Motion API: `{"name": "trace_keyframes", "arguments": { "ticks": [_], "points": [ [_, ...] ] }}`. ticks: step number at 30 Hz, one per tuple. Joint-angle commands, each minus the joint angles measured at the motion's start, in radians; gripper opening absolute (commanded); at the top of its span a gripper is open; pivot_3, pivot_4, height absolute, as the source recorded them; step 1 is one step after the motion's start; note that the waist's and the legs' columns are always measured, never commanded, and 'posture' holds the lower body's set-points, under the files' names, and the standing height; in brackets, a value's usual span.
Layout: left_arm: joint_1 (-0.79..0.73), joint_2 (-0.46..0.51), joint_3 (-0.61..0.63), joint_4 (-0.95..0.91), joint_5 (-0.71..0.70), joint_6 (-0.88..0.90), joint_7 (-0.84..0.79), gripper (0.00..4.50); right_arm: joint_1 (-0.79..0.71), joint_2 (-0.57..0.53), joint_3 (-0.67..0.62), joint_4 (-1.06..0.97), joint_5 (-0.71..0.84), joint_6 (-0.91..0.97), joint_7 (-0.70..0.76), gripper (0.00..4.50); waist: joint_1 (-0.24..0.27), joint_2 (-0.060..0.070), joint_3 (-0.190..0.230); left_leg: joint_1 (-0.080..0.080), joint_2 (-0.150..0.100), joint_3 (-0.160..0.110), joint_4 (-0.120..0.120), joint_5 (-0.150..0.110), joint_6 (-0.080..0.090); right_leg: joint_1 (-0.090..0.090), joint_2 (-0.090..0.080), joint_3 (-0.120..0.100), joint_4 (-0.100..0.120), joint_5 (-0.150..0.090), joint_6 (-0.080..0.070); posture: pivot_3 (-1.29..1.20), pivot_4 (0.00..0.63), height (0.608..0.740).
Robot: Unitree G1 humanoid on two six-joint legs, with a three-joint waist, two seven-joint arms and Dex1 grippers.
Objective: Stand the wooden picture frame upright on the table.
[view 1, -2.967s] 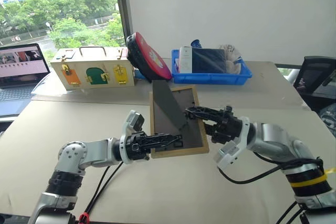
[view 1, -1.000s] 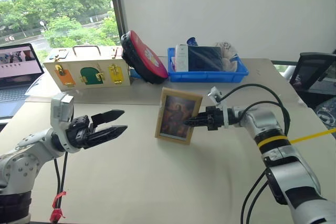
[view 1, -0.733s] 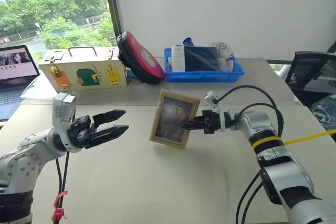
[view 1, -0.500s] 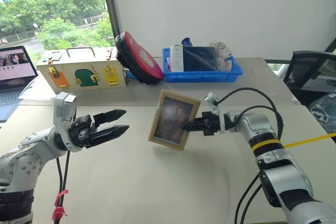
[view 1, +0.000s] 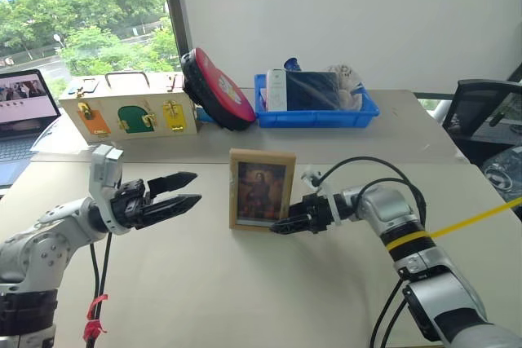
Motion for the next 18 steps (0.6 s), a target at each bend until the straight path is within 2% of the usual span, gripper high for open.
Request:
{"name": "trace_keyframes", "arguments": {
  "ticks": [1, 5, 7, 9, 12, 18],
  "points": [
    [-0.011, 0.013, 0.007, 0.017, 0.028, -0.034, -0.039, 4.5, 0.03, -0.06, -0.084, -0.081, 0.044, 0.04, -0.023, 4.48, 0.002, 0.0, 0.0, 0.0, 0.0, 0.0, 0.0, 0.0, 0.0, 0.0, 0.0, 0.0, 0.0, 0.0, 0.0, 0.0, 0.15, 0.735],
    [0.025, 0.035, 0.018, 0.033, 0.087, -0.048, -0.022, 4.5, 0.132, -0.146, -0.194, -0.166, 0.087, 0.052, -0.059, 4.48, 0.007, 0.0, 0.0, 0.0, 0.0, 0.0, 0.0, 0.0, 0.0, 0.0, 0.0, 0.0, -0.001, 0.0, 0.0, 0.0, 0.15, 0.735],
    [0.016, 0.013, 0.03, 0.062, 0.15, -0.078, 0.083, 4.5, 0.199, -0.179, -0.248, -0.227, 0.11, 0.045, -0.079, 4.48, 0.009, 0.0, 0.0, 0.0, 0.0, 0.0, -0.001, 0.0, 0.0, 0.0, 0.0, 0.0, -0.001, 0.0, 0.0, 0.0, 0.15, 0.735],
    [0.001, -0.027, 0.054, 0.098, 0.22, -0.162, 0.177, 4.5, 0.304, -0.198, -0.308, -0.324, 0.113, -0.045, -0.101, 4.48, 0.012, 0.0, 0.0, 0.0, 0.0, 0.0, 0.0, 0.0, 0.0, 0.0, 0.0, 0.0, -0.001, 0.0, 0.0, 0.0, 0.15, 0.735],
    [0.054, -0.038, 0.04, 0.089, 0.342, -0.267, 0.235, 4.5, 0.465, -0.176, -0.396, -0.492, 0.084, -0.231, -0.182, 4.48, 0.013, 0.0, 0.0, 0.0, 0.0, 0.0, 0.0, 0.0, 0.0, 0.0, 0.0, 0.0, -0.001, 0.0, 0.0, 0.0, 0.15, 0.735],
    [0.197, -0.081, -0.022, -0.005, 0.526, -0.424, 0.336, 4.5, 0.729, -0.11, -0.5, -0.786, 0.127, -0.269, -0.338, 4.48, 0.01, 0.0, 0.0, 0.0, 0.0, 0.001, 0.0, 0.0, 0.0, 0.001, 0.0, 0.002, -0.001, 0.0, 0.0, 0.0, 0.15, 0.735]
  ]
}}
